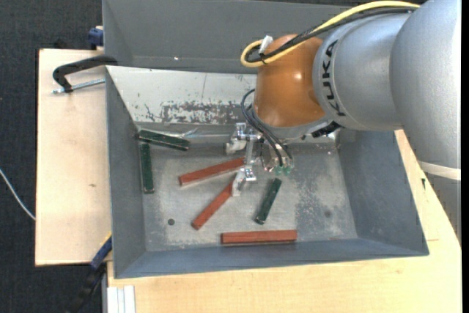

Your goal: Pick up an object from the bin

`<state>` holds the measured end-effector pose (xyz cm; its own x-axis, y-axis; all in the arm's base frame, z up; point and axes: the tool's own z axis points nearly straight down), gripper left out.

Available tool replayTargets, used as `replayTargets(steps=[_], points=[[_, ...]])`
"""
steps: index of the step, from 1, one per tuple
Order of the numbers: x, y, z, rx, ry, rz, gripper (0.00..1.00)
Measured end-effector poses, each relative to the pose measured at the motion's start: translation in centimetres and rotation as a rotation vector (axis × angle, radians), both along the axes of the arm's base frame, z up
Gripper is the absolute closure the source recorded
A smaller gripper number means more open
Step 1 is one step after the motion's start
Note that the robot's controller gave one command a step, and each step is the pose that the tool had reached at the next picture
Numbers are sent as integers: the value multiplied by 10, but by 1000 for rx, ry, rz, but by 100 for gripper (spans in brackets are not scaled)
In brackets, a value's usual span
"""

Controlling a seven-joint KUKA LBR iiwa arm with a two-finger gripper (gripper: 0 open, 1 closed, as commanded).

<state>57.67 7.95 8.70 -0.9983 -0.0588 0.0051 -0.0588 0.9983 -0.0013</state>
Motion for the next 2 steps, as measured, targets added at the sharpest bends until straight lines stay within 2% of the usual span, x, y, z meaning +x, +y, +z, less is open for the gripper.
replayTargets(steps=[2], points=[[-4,-1,2,4,-3,0,100]])
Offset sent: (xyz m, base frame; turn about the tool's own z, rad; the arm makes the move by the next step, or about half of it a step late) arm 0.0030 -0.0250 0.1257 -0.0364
